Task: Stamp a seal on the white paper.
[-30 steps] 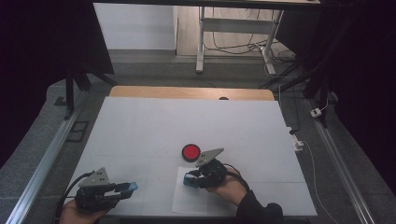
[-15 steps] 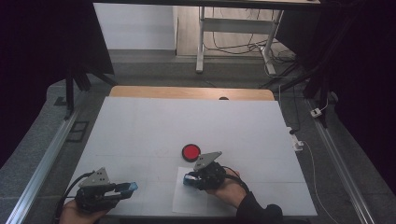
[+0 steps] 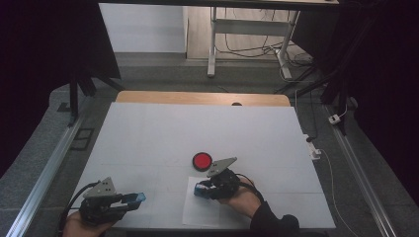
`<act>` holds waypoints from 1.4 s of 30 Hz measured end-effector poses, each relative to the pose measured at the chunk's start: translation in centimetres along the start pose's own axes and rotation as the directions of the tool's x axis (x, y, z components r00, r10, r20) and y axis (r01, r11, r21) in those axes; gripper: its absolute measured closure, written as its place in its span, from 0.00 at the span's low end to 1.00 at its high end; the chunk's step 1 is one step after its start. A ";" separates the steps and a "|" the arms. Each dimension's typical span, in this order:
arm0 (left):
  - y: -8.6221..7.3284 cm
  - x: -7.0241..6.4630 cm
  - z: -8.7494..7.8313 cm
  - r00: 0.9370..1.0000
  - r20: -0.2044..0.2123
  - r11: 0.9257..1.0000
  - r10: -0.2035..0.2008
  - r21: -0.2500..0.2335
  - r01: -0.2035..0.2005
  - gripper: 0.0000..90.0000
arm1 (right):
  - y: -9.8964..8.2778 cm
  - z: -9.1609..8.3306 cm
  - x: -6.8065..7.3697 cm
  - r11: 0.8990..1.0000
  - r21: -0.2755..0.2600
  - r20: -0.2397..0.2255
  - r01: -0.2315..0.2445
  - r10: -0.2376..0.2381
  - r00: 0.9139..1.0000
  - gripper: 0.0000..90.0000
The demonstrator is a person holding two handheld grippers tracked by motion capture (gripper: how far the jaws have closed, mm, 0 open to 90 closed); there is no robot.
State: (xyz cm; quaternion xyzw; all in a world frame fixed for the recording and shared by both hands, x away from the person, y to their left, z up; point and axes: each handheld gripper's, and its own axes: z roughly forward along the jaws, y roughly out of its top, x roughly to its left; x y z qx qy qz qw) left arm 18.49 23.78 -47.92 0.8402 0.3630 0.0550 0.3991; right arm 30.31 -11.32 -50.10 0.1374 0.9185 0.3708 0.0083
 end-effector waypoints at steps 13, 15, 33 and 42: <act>0.0 0.0 0.0 1.000 0.003 1.000 -0.001 -0.002 0.001 0.76 | 0.5 -0.7 0.2 0.999 -0.048 0.012 0.001 -0.001 1.000 0.77; 0.0 0.0 0.0 1.000 0.003 1.000 -0.001 -0.001 0.001 0.76 | 0.7 -1.1 0.1 0.998 -0.070 0.012 -0.001 0.001 1.000 0.77; 0.0 0.0 0.0 1.000 0.004 1.000 0.002 -0.002 -0.002 0.76 | 1.5 -3.1 0.4 0.994 -0.112 0.015 0.010 -0.008 1.000 0.77; 0.0 0.0 0.0 1.000 0.004 1.000 0.006 -0.001 -0.006 0.76 | 1.9 -4.0 0.6 0.989 -0.145 0.010 0.014 -0.012 1.000 0.77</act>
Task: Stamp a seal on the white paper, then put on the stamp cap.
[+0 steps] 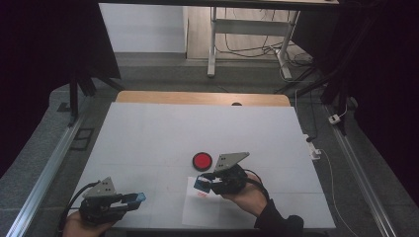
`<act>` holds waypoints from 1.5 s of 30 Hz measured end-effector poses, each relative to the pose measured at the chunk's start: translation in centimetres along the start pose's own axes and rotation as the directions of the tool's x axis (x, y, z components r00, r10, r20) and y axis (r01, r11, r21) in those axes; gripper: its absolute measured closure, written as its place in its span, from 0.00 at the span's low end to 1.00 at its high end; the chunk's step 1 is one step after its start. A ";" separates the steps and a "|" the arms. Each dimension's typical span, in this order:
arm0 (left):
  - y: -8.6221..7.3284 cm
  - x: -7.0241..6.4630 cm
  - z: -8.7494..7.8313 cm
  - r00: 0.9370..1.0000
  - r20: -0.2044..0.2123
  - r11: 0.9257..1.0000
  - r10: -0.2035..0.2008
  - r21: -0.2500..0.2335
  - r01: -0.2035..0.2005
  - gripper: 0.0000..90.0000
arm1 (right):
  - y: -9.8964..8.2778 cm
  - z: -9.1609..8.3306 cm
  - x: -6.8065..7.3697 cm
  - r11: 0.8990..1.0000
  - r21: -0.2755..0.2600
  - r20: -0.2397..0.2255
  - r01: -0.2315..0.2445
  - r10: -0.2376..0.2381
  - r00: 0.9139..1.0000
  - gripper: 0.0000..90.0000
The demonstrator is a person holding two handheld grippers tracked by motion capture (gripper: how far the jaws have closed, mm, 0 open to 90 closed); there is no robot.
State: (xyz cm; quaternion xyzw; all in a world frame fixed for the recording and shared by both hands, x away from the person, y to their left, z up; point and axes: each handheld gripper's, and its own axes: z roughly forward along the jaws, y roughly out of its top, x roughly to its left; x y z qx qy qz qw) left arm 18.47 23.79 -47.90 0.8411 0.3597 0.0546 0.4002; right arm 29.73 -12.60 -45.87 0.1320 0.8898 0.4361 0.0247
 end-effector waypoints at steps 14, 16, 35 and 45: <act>0.0 0.0 0.0 1.000 0.001 1.000 0.002 0.000 -0.002 0.76 | 0.8 -1.7 0.1 0.998 -0.065 0.003 -0.009 0.009 1.000 0.77; 0.0 0.0 0.0 1.000 0.002 1.000 0.002 0.000 -0.002 0.76 | 0.9 -1.9 0.1 0.997 -0.078 0.001 -0.008 0.009 1.000 0.77; 0.2 0.0 0.0 1.000 0.031 1.000 0.002 -0.022 -0.002 0.76 | 1.2 -2.4 0.3 0.995 -0.100 0.000 0.000 0.000 1.000 0.77; 1.0 -0.3 0.4 0.995 0.098 0.999 -0.006 -0.041 0.010 0.76 | 1.3 -2.7 0.2 0.994 -0.111 0.000 -0.002 0.002 1.000 0.77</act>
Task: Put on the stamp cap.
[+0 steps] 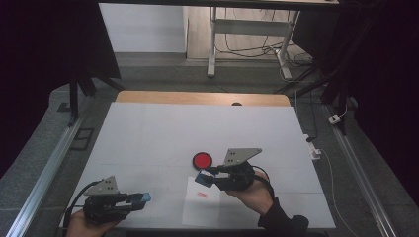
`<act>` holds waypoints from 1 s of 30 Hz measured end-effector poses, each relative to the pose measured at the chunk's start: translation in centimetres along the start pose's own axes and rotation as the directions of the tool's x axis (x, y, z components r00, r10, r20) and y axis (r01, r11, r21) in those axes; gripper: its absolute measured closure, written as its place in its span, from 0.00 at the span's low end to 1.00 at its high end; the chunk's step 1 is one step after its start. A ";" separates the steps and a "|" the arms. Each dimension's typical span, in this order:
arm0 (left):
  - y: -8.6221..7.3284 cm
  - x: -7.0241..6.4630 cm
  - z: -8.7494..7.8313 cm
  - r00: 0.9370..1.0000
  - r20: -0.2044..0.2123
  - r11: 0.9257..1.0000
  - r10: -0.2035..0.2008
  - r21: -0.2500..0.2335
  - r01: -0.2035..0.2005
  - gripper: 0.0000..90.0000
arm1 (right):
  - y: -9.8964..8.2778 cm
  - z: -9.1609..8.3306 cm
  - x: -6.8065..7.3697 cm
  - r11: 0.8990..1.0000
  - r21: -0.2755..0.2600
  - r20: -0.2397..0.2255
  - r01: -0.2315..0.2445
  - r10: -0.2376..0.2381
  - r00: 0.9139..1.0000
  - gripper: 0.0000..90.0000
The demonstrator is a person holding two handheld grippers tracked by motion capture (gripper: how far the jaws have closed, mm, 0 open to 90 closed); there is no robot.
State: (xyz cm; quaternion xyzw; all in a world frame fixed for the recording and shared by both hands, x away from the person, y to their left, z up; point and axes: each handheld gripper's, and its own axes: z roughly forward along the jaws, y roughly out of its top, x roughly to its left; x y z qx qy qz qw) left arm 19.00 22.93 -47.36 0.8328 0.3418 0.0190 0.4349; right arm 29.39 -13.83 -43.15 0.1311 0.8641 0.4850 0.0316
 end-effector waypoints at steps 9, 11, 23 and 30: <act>1.2 -0.4 1.0 0.998 0.026 0.998 0.061 0.014 -0.061 0.76 | 0.2 -0.1 0.0 1.000 -0.005 -0.013 -0.005 0.005 1.000 0.77; 1.5 -0.5 1.2 0.996 0.028 0.996 0.082 0.025 -0.083 0.76 | 0.2 -0.2 0.0 1.000 -0.012 -0.014 -0.009 0.009 1.000 0.77; 3.3 -0.9 3.9 0.978 0.129 0.984 0.165 0.052 -0.173 0.76 | 0.4 -0.7 -0.2 0.999 -0.026 -0.025 -0.025 0.025 0.999 0.77; 4.2 -0.4 4.7 0.968 0.163 0.980 0.189 0.037 -0.198 0.76 | 0.6 -0.8 -0.1 0.999 -0.038 -0.035 -0.026 0.025 0.999 0.77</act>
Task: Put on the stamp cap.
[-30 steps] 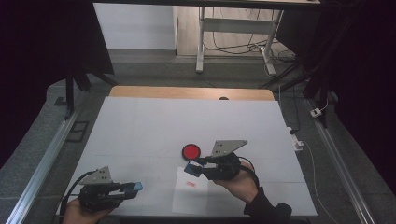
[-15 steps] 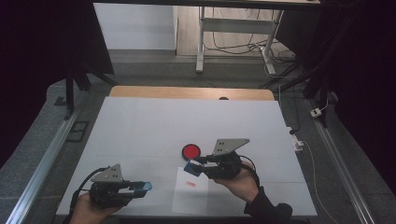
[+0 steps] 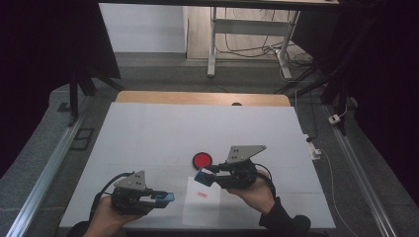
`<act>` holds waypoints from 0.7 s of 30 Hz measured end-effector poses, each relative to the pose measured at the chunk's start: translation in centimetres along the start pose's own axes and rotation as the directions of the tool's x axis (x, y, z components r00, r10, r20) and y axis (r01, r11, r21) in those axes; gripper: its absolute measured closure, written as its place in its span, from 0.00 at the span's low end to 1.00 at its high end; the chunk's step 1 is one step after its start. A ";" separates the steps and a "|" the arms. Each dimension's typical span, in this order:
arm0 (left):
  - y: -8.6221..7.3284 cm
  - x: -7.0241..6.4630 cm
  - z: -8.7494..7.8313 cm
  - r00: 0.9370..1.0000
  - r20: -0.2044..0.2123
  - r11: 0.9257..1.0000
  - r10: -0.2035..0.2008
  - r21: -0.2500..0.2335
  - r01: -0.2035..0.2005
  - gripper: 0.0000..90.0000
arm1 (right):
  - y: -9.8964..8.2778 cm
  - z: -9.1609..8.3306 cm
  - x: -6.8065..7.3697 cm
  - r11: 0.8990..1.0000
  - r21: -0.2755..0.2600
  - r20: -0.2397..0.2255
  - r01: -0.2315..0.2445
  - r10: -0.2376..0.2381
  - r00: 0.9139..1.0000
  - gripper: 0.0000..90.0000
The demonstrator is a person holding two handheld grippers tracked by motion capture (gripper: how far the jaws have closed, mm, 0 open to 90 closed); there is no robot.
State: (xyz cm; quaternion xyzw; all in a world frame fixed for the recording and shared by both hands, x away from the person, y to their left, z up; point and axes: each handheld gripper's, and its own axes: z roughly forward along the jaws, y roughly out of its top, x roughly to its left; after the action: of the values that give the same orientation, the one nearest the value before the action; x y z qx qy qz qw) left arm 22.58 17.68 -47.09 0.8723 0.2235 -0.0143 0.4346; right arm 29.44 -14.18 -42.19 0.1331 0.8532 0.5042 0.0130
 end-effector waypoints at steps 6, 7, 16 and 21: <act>1.0 0.9 1.4 0.999 0.051 1.000 0.014 0.002 -0.014 0.76 | 0.1 0.0 0.1 1.000 0.003 -0.009 0.003 -0.003 1.000 0.77; 1.1 1.0 1.6 0.998 0.060 1.000 0.018 0.002 -0.019 0.76 | 0.1 0.0 0.1 1.000 0.003 -0.011 0.004 -0.004 1.000 0.77; 2.3 2.0 3.3 0.992 0.108 0.998 0.059 -0.002 -0.059 0.76 | 0.3 -0.2 0.1 1.000 -0.006 -0.019 0.003 -0.003 1.000 0.77; 3.2 2.5 4.2 0.987 0.141 0.997 0.076 -0.008 -0.075 0.76 | 0.3 -0.3 0.1 1.000 -0.016 -0.027 -0.002 0.001 1.000 0.77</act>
State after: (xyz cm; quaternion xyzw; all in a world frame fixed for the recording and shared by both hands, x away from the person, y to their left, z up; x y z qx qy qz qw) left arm 26.80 13.74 -47.87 0.8764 0.1590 -0.0590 0.4508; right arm 29.37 -14.28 -41.75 0.1269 0.8491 0.5128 0.0021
